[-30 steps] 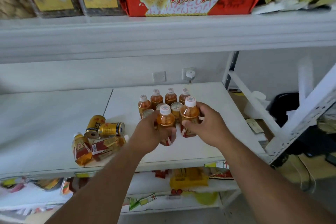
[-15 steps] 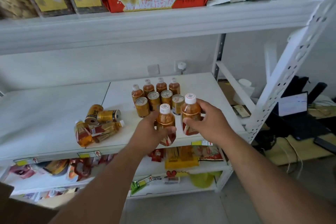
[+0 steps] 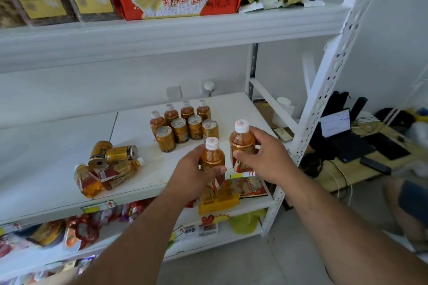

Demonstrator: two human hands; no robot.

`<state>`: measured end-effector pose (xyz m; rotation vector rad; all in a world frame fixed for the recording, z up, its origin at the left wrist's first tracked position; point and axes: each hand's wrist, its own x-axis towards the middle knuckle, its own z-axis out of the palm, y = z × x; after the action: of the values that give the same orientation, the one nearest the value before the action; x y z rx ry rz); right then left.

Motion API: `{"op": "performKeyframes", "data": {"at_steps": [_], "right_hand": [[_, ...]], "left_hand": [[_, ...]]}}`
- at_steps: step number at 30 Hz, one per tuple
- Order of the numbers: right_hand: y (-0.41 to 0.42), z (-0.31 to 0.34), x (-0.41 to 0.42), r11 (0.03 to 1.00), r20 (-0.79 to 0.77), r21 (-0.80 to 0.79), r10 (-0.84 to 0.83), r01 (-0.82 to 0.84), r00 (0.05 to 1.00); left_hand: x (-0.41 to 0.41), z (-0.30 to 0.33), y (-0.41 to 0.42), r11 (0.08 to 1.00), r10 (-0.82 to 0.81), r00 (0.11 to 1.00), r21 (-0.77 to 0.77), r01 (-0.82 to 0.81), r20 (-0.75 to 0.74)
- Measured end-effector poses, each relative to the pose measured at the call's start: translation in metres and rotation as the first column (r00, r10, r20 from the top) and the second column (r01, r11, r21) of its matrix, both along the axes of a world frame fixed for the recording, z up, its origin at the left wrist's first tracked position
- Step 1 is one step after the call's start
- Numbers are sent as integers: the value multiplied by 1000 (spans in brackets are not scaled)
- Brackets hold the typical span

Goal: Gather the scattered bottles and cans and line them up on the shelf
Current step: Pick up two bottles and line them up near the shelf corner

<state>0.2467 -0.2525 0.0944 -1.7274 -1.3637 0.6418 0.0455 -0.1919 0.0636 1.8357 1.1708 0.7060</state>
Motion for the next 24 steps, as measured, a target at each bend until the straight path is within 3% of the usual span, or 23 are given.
{"op": "performKeyframes", "data": {"at_steps": [12, 24], "right_hand": [[9, -11, 53, 999, 6, -37, -28, 28, 1000], [72, -11, 136, 996, -12, -72, 48, -49, 999]], "left_hand": [[50, -5, 12, 1000, -9, 1000, -22, 9, 13], [130, -1, 58, 993, 113, 994, 28, -113, 1]]}}
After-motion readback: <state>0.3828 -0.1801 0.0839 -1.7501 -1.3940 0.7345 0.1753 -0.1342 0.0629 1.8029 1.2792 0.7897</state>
